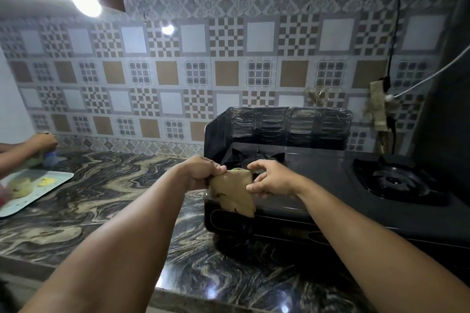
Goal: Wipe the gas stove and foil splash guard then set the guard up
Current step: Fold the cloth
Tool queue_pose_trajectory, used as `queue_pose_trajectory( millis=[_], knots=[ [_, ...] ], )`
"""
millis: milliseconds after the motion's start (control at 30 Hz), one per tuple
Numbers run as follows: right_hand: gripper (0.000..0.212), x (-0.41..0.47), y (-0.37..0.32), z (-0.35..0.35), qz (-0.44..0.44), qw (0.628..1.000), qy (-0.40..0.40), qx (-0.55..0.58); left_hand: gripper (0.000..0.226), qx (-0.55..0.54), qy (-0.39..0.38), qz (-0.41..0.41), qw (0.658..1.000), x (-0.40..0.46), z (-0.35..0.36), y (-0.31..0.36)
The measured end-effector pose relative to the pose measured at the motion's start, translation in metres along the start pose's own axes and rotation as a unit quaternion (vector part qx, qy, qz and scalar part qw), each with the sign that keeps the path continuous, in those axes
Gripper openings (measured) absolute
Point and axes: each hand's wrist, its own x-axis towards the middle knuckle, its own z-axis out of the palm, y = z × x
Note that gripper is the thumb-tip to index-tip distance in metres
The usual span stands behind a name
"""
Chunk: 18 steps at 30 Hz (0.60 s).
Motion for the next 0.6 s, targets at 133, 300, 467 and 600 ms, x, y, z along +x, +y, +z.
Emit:
queue_pose_trajectory(
  millis=[133, 300, 467, 600],
  knots=[
    [0.023, -0.009, -0.002, -0.014, 0.020, 0.997, 0.052, 0.061, 0.022, -0.070, 0.033, 0.027, 0.997, 0.005, 0.025, 0.010],
    [0.027, -0.015, -0.006, -0.039, 0.053, 0.972, 0.107, 0.204, 0.014, -0.178, -0.025, 0.033, 0.983, 0.002, 0.050, 0.024],
    [0.038, -0.026, -0.015, -0.061, 0.060, 0.950, 0.146, 0.270, 0.040, -0.163, -0.061, 0.065, 0.983, -0.007, 0.066, 0.033],
    [0.036, -0.035, -0.020, -0.078, 0.055, 0.947, 0.136, 0.285, 0.019, -0.126, -0.017, 0.100, 0.987, -0.007, 0.081, 0.036]
  ],
)
